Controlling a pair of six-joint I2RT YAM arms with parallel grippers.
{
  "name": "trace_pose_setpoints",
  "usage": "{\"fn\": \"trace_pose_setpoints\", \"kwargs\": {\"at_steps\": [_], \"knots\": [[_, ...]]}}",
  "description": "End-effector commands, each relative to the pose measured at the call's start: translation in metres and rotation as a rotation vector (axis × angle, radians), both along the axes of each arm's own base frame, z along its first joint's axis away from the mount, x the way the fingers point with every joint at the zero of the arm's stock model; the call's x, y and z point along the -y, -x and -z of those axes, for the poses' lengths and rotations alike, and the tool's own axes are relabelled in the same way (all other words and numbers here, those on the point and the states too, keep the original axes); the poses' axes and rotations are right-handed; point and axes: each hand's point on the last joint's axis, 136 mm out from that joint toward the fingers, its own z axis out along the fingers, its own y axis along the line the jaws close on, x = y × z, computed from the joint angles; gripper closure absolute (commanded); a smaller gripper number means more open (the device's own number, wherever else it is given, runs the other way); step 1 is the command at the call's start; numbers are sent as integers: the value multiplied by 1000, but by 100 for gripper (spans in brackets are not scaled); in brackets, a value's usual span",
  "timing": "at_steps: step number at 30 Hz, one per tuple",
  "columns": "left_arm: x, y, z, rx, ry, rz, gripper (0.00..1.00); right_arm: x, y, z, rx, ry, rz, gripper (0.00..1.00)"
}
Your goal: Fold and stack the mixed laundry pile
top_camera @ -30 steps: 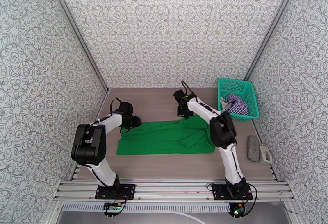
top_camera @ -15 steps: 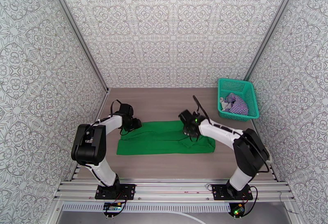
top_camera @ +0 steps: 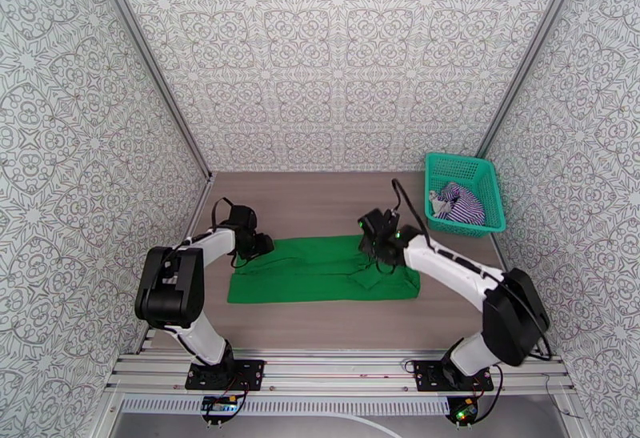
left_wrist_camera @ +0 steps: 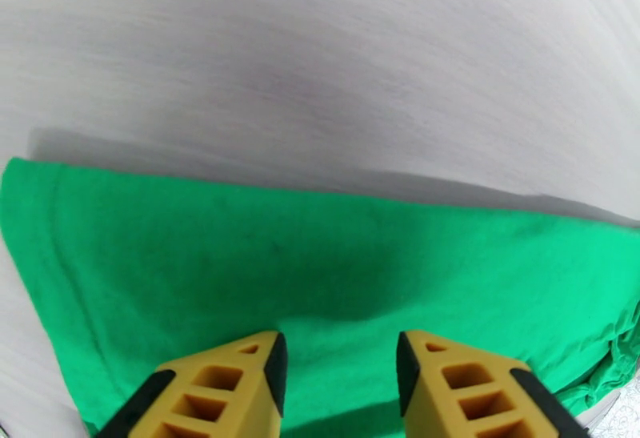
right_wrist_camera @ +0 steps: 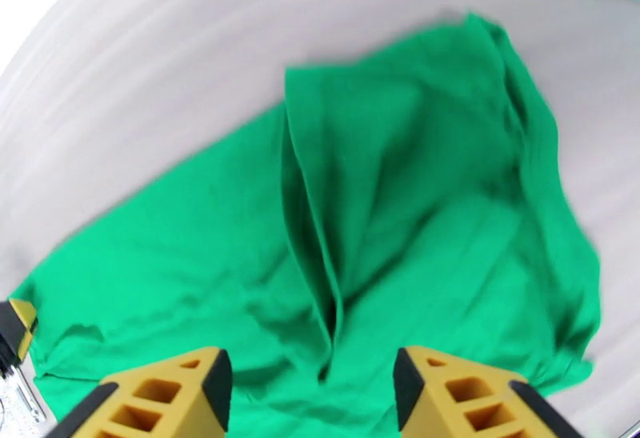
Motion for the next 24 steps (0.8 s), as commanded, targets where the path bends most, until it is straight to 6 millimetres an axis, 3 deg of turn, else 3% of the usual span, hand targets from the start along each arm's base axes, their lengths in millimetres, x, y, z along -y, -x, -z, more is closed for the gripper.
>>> {"fn": "trace_pose_setpoints", "kwargs": {"at_steps": [1, 7, 12, 19, 24], "knots": [[-3, 7, -3, -3, -3, 10, 57, -8, -6, 20, -118, 33, -141, 40], [-1, 12, 0, -9, 10, 15, 57, -4, -46, 48, -179, 98, -124, 40], [1, 13, -3, -3, 12, 21, 56, 5, -61, 64, -204, 146, -100, 55], [1, 14, 1, -5, 16, 19, 56, 22, -50, 42, -144, 141, -55, 99], [1, 13, 8, -12, 21, 9, 56, 33, -26, 27, -98, 81, 3, 100]]}}
